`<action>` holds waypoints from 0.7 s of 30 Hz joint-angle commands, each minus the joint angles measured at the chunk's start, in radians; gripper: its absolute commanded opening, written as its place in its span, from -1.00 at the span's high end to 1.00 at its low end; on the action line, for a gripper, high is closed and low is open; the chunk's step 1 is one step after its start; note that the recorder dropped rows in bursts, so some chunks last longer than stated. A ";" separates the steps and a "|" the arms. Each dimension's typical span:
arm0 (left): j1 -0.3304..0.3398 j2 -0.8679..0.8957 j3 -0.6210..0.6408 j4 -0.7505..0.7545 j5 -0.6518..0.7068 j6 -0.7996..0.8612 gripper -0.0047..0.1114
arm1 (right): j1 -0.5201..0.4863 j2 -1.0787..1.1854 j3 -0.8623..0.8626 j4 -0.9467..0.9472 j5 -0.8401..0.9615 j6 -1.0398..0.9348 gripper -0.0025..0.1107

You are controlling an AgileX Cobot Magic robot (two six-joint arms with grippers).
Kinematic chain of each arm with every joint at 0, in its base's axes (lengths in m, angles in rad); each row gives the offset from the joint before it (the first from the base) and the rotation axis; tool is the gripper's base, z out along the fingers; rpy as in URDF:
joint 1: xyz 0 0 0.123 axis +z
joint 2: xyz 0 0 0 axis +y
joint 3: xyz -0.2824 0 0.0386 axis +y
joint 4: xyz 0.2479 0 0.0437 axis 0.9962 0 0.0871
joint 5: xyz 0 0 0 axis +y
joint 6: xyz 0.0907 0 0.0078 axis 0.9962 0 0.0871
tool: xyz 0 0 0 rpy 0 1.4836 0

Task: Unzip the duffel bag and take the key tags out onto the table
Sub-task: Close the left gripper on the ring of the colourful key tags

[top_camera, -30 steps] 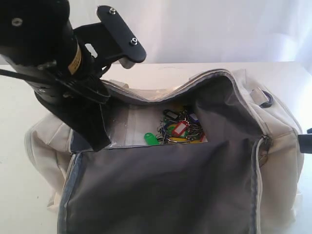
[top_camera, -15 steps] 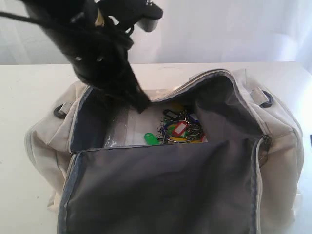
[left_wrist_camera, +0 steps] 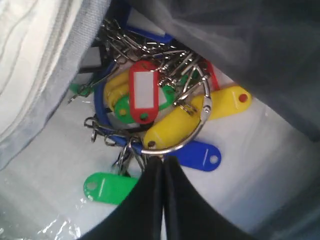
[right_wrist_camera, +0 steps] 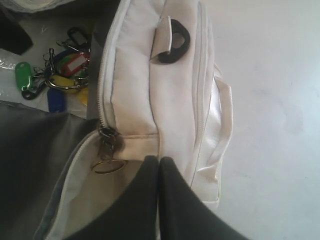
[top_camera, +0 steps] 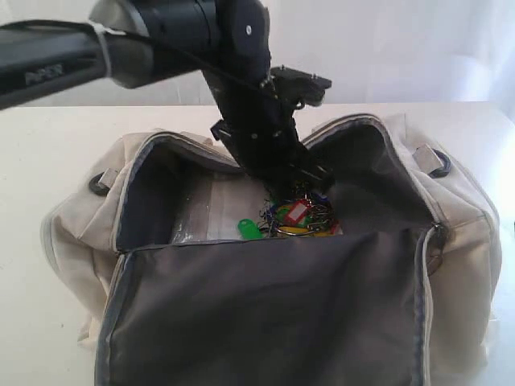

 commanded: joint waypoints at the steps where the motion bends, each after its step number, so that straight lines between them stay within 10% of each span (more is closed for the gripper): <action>1: 0.000 0.055 -0.010 -0.020 -0.068 -0.049 0.69 | -0.006 -0.007 -0.002 0.010 0.000 -0.004 0.96; 8: 0.002 0.111 -0.044 -0.039 -0.137 -0.061 -0.43 | 0.022 -0.005 -0.002 0.008 0.002 -0.004 0.96; 21: 0.002 0.245 -0.044 -0.033 -0.140 -0.075 -0.39 | 0.036 -0.005 -0.002 0.003 -0.002 -0.007 0.96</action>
